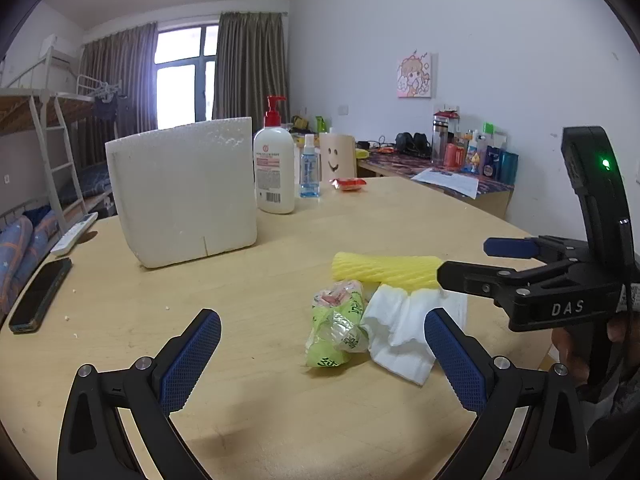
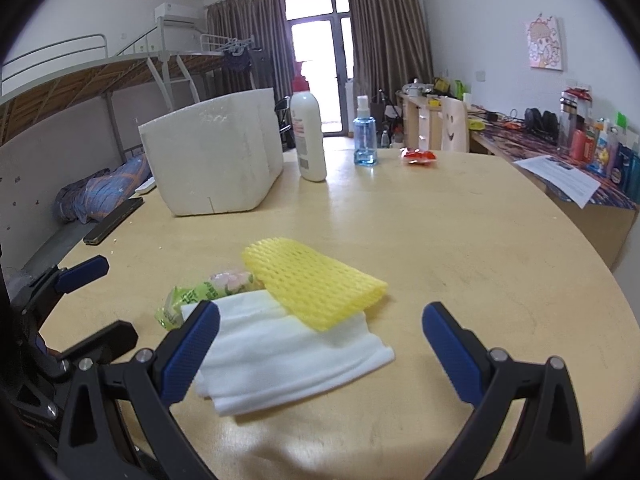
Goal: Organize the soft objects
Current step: 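Approach the yellow foam mesh sleeve and grasp it with the right tool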
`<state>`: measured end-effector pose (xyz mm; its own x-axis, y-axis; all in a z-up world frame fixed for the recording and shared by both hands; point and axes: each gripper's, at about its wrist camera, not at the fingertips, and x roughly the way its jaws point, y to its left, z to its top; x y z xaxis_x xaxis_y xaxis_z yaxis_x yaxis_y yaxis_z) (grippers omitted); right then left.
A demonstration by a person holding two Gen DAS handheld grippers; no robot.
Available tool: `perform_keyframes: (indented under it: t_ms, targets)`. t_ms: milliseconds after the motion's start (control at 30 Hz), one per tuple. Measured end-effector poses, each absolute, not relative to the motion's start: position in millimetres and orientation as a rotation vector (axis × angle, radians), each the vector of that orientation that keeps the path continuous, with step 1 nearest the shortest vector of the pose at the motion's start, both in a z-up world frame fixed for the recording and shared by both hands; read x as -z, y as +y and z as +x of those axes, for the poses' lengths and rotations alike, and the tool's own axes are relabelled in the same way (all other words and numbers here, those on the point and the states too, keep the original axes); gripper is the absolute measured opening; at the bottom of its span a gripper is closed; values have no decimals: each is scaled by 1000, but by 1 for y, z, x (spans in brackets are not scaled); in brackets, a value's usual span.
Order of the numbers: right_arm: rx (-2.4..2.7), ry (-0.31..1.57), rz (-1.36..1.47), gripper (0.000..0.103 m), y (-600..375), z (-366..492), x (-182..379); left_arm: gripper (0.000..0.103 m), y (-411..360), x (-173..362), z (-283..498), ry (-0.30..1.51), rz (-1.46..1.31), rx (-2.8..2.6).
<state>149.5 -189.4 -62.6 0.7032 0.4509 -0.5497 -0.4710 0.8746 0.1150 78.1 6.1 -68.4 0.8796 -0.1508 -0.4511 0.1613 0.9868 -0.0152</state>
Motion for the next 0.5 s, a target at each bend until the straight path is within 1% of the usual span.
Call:
perform_keyframes:
  t_ms: [300, 367, 433, 500]
  targets:
    - [-570, 634, -97, 102, -175, 166, 62, 102, 6, 69, 83, 486, 3, 164]
    - [-581, 638, -113, 97, -172, 169, 62, 102, 6, 69, 85, 491, 1, 168]
    - [-598, 656, -120, 88, -169, 174, 63, 102, 5, 70, 87, 494, -2, 176]
    - [-614, 674, -126, 84, -167, 179, 63, 102, 5, 70, 88, 499, -9, 191]
